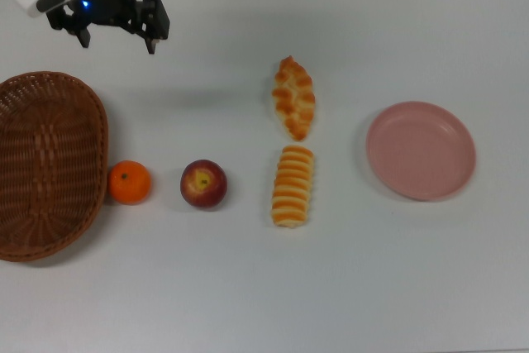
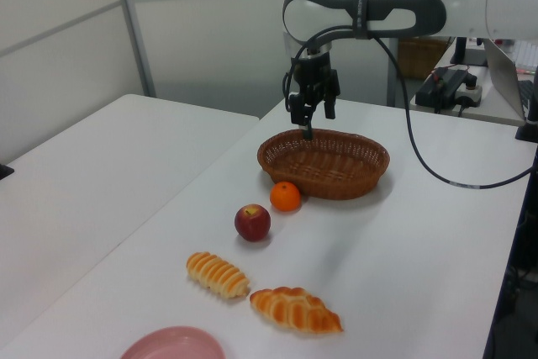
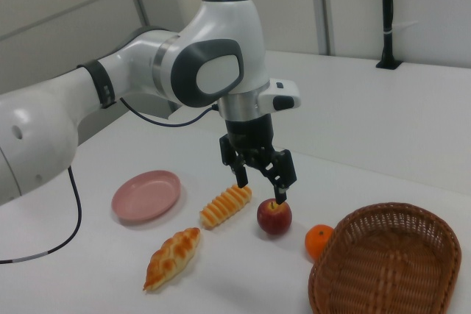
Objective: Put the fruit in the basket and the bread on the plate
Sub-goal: 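Move the gripper down toward the orange beside the basket, then grasp the orange with the gripper, then lift the orange and release it into the basket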
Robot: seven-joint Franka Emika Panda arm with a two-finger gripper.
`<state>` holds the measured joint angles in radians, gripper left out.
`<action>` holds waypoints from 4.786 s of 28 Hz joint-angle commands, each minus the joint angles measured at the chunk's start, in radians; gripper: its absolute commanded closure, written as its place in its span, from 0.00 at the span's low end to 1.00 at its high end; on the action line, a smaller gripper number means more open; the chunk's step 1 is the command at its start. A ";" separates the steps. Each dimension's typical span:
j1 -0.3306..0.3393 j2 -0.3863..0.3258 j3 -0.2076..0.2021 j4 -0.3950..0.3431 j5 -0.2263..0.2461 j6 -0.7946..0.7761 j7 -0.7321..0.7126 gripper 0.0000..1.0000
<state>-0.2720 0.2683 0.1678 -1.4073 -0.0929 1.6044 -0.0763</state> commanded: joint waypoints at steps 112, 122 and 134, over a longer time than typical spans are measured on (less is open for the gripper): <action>-0.042 0.319 -0.148 -0.053 -0.206 0.583 -0.005 0.69; -0.055 0.310 -0.148 -0.041 -0.185 0.580 -0.005 0.00; 0.013 0.197 -0.120 -0.039 -0.073 0.543 -0.005 0.00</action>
<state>-0.3148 0.5400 0.0374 -1.4135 -0.2027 2.1698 -0.0758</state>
